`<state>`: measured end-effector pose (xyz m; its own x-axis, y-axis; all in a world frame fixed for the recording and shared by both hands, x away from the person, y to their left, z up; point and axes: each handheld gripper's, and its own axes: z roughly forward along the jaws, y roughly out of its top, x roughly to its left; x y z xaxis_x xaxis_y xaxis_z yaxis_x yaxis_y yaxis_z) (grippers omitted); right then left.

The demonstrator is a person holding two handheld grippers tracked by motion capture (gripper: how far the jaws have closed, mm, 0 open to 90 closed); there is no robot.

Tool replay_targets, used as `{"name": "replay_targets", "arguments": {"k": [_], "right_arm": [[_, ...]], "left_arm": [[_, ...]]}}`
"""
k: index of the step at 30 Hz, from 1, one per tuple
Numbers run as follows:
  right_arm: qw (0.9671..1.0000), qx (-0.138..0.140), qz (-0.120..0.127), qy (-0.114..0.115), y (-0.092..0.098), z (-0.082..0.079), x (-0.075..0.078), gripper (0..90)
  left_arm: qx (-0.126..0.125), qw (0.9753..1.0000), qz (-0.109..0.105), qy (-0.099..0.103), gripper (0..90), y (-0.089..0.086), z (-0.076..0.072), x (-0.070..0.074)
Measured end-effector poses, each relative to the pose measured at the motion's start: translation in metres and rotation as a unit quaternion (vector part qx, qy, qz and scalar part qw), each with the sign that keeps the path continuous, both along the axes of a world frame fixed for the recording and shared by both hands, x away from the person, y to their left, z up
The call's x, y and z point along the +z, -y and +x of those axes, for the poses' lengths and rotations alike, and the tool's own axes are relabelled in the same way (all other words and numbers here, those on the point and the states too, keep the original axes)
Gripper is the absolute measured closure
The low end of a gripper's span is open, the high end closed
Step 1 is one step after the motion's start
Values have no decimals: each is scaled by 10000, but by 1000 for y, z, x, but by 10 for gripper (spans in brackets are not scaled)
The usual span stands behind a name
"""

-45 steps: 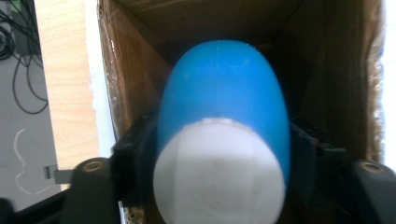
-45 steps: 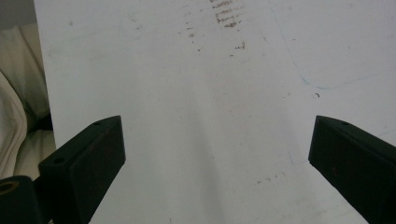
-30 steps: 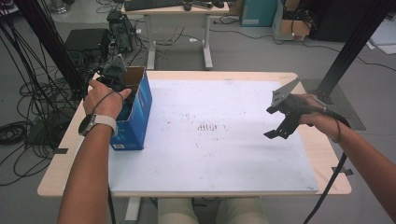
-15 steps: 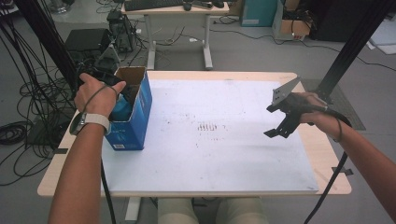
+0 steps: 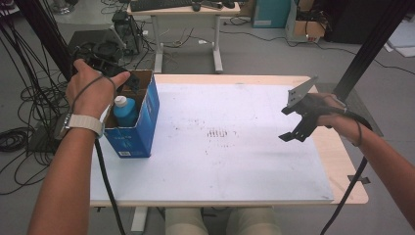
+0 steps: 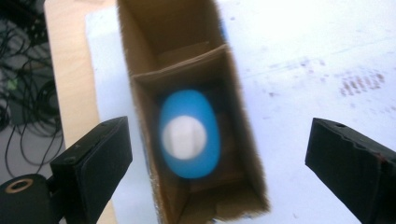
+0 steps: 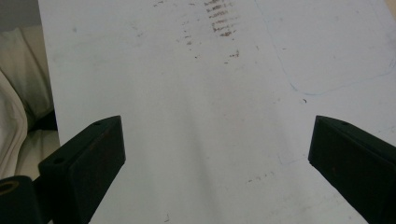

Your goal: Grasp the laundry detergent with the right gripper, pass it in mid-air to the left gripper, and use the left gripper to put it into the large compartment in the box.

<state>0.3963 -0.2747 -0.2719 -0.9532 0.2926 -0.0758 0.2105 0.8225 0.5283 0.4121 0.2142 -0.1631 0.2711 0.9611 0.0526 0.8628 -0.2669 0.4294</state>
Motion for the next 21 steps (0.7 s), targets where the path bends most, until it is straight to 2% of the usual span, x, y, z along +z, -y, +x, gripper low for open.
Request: {"name": "replay_targets", "arguments": {"k": [2, 5, 7, 10, 14, 16, 20, 21], "right_arm": [[9998, 167, 46, 112, -1, 3, 1, 39], [9998, 154, 14, 99, 0, 2, 4, 39], [9998, 141, 4, 111, 1, 2, 6, 39], [9998, 161, -20, 139, 2, 2, 9, 39], [9998, 150, -26, 154, 3, 1, 12, 38], [9997, 170, -6, 156, 3, 1, 14, 38], [9997, 171, -7, 152, 4, 0, 16, 38], [9998, 155, 12, 154, 4, 0, 16, 38]], "left_arm": [[-191, 9998, 10, 47, 69, 6, -4, 5], [-578, 9983, 13, 62, 70, 15, -11, 12], [-840, 9964, -7, 89, 71, 22, -15, 14], [-1271, 9918, -103, 49, 73, 33, -21, 15], [-1882, 9820, -130, 19, 75, 50, -26, 12], [-2199, 9754, -127, 16, 75, 58, -29, 11], [-2553, 9666, -223, 68, 75, 79, -37, 8], [-2761, 9611, -114, 4, 75, 82, -38, 8]]}}
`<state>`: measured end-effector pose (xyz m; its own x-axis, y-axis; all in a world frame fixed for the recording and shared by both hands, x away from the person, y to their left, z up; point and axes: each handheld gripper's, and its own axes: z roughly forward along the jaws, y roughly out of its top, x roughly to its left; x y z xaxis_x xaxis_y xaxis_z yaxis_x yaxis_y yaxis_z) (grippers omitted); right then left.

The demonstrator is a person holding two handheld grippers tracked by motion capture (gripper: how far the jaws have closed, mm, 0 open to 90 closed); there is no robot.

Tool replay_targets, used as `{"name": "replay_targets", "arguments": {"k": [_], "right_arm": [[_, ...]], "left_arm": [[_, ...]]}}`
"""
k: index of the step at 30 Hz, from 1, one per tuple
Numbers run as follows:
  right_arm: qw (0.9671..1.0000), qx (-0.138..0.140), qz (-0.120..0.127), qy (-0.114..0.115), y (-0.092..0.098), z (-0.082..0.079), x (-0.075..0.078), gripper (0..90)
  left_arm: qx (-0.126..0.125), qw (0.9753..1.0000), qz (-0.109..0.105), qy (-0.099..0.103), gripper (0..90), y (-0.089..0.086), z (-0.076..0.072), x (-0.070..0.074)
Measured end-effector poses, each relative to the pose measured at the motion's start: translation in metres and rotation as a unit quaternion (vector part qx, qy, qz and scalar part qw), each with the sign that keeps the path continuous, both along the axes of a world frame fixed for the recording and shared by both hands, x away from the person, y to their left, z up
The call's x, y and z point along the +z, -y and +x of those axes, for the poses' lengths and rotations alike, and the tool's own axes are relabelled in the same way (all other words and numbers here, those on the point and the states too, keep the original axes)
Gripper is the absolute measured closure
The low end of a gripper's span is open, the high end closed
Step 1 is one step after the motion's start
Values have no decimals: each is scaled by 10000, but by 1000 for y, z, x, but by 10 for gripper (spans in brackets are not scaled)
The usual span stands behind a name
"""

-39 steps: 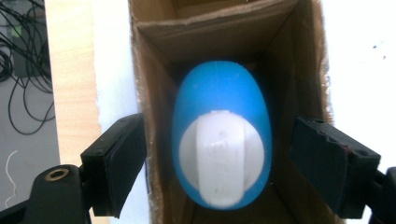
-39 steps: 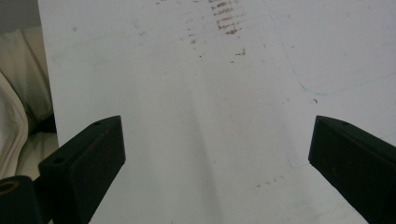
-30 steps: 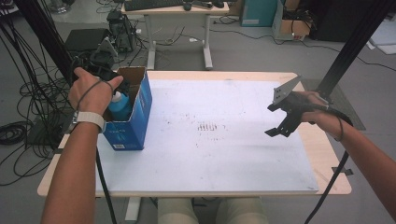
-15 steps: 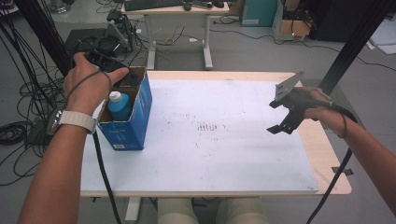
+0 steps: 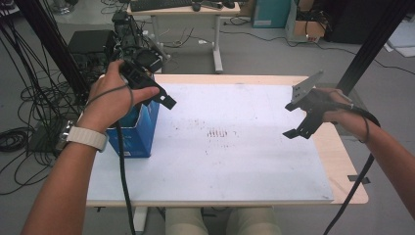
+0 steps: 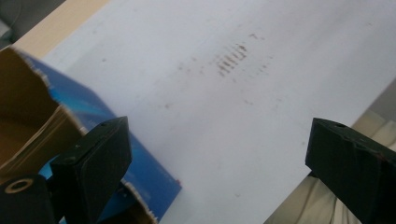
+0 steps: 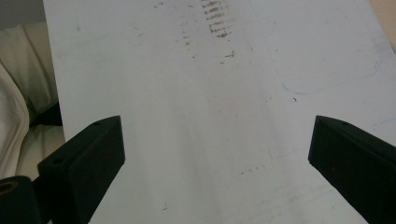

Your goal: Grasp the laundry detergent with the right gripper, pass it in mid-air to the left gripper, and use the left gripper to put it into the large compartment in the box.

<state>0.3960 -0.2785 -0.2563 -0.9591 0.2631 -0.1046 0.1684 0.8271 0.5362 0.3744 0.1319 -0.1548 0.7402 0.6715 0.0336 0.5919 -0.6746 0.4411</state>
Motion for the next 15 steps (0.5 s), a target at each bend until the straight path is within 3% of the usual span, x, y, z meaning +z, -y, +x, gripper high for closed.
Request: {"name": "replay_targets", "arguments": {"k": [3, 7, 15], "right_arm": [[10000, 10, 20, 5, -1, 0, 0, 38], [9999, 92, 79, 14, -2, 1, 0, 39], [9999, 112, 101, 20, -6, 1, 3, 37]], "left_arm": [[-415, 9991, 94, -56, 77, 14, -4, -5], [-909, 9955, 188, -193, 75, 33, -9, -19], [-1501, 9876, 351, -286, 80, 61, -14, -39]]}}
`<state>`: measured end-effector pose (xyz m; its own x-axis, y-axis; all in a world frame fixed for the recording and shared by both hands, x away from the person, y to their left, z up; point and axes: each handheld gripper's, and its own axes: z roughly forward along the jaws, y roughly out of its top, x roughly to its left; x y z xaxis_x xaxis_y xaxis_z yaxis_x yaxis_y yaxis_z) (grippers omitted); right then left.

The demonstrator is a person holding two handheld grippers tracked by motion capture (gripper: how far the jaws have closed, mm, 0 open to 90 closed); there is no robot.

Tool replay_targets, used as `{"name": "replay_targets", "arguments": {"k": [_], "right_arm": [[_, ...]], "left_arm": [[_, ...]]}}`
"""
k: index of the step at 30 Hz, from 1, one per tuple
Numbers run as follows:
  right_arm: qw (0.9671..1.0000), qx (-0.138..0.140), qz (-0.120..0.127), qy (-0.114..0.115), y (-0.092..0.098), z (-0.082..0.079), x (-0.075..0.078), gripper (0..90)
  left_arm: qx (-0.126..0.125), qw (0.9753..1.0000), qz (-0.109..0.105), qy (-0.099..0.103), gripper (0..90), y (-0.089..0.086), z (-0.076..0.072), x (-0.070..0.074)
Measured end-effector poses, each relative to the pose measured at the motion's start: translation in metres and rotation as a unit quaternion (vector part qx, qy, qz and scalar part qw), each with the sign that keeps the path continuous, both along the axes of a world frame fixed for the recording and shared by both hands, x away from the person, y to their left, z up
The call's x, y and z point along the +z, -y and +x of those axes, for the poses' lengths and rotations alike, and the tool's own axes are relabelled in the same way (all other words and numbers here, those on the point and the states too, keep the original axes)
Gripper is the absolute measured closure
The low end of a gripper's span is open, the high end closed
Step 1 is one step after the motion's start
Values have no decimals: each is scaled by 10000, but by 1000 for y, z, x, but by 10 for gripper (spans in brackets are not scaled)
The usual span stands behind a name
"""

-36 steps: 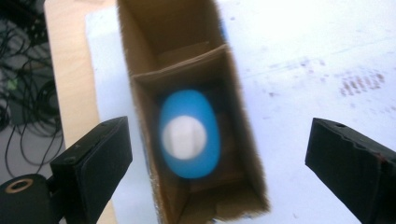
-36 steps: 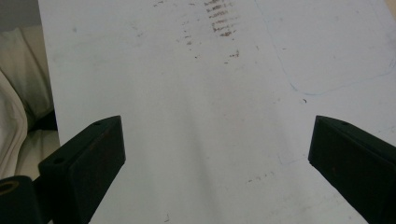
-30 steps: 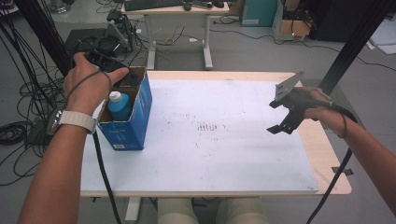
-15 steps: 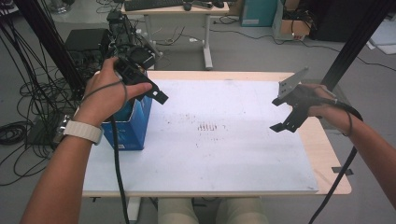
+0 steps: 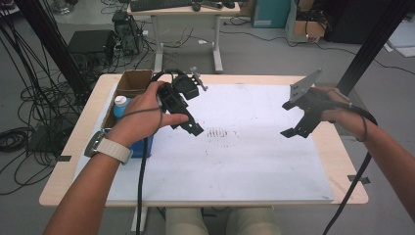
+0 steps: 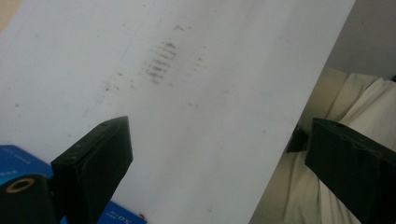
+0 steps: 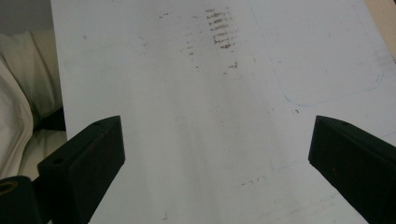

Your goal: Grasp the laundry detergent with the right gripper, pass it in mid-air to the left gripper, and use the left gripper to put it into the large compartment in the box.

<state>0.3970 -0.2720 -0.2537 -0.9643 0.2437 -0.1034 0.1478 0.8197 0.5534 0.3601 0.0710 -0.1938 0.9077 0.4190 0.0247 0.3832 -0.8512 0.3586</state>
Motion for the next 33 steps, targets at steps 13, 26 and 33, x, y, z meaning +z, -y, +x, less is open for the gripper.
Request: {"name": "replay_targets", "arguments": {"k": [13, 26, 33], "right_arm": [[9999, -1, -30, -119, -7, -4, 0, 37], [9999, 49, 5, -112, -9, -5, -1, 37], [9999, 50, 2, -129, -9, -5, -1, 38]], "left_arm": [[-442, 9988, 221, -7, 82, 23, -6, -15], [-485, 9985, 242, 44, 84, 31, -6, -18], [-446, 9987, 228, 71, 86, 32, -6, -18]]}}
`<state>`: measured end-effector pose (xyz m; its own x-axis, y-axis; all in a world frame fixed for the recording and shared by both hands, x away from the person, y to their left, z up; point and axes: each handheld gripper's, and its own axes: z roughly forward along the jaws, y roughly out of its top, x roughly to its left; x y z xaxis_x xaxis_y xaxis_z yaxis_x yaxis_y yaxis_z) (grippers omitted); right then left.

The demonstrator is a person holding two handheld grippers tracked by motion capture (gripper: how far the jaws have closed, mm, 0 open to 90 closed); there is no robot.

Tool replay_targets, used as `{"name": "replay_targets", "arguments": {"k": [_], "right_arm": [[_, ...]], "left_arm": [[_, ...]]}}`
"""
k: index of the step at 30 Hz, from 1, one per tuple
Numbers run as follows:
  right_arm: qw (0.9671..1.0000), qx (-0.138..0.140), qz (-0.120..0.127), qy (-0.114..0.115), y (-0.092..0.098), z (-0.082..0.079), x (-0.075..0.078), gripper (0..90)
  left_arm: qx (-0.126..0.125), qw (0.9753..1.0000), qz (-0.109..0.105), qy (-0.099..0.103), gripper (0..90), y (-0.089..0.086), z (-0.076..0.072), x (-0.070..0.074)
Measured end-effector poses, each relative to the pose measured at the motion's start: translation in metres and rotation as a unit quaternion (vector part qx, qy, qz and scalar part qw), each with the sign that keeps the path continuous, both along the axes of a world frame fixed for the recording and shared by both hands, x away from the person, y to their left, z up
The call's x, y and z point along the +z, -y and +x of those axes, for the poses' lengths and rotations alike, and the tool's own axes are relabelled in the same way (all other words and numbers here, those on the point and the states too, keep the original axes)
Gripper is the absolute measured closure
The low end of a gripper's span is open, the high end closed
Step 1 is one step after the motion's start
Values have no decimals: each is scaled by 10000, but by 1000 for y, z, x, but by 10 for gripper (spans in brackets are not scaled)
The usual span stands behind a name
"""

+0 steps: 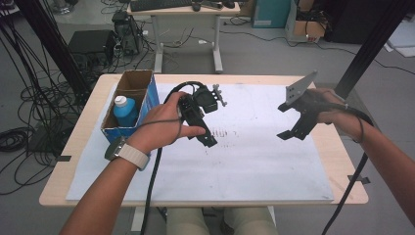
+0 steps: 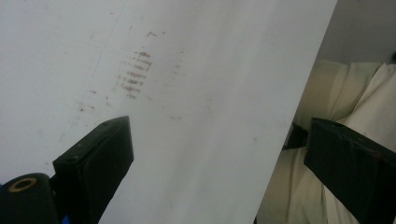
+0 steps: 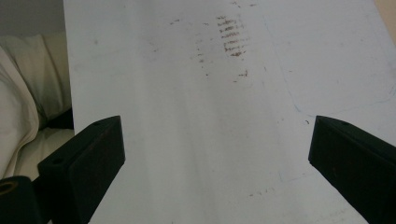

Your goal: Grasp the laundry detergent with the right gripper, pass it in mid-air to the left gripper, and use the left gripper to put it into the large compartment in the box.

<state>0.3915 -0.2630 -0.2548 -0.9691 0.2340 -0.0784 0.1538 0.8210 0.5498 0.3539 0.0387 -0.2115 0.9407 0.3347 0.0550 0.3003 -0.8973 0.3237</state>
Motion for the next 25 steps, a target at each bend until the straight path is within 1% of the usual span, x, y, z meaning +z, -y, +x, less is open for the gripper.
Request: {"name": "replay_targets", "arguments": {"k": [2, 3, 5, 7, 10, 11, 14, 15, 16, 17, 18, 20, 22, 23, 24, 25], "right_arm": [[10000, 20, -2, 18, 0, 0, 0, 37], [10000, 0, 9, 6, 0, 0, 0, 37], [10000, 38, -8, 30, 1, 1, 0, 37], [10000, 6, -26, -6, 1, 0, 0, 38], [10000, -10, -1, -6, 2, -1, 0, 38], [10000, -13, 2, 0, 2, -1, 0, 38], [10000, 24, -4, 11, 2, -1, 0, 38], [10000, 18, 1, 4, 2, -1, -1, 37], [10000, -70, -27, -54, 2, -3, 0, 38], [10000, -70, -27, -54, 2, -3, 0, 38], [10000, 70, -4, 40, 1, -1, -1, 38], [10000, 82, -7, 42, 1, -1, -1, 38], [10000, -1, -12, -8, 1, -2, 0, 38], [10000, 8, -9, -2, 1, -2, 0, 37], [10000, -39, -27, -30, 1, -2, 1, 37], [10000, -36, -21, -32, 1, -2, 0, 37]], "left_arm": [[-13, 10000, -12, -31, 87, 1, 0, 0], [10, 10000, 2, 18, 87, 0, -1, 1], [-2, 10000, -11, -22, 87, 0, 0, 1], [25, 10000, -9, 23, 87, 0, -1, 2], [35, 10000, -22, 19, 88, 0, 0, 2], [11, 10000, -18, -14, 88, 0, 0, 2], [3, 10000, -22, -5, 88, 0, 0, 2], [11, 10000, -26, -1, 88, 0, 0, 2], [36, 10000, -27, 30, 89, 0, -1, 2], [36, 10000, -27, 30, 89, 0, -1, 2], [42, 10000, -22, 51, 89, -1, -1, 2], [36, 10000, -24, 37, 89, -1, -1, 2], [39, 10000, -47, 4, 89, -1, -1, 2], [29, 10000, -50, 9, 89, -2, -1, 2], [58, 10000, -52, 51, 89, -2, -1, 2], [51, 10000, -51, 41, 89, -2, -1, 2]]}}
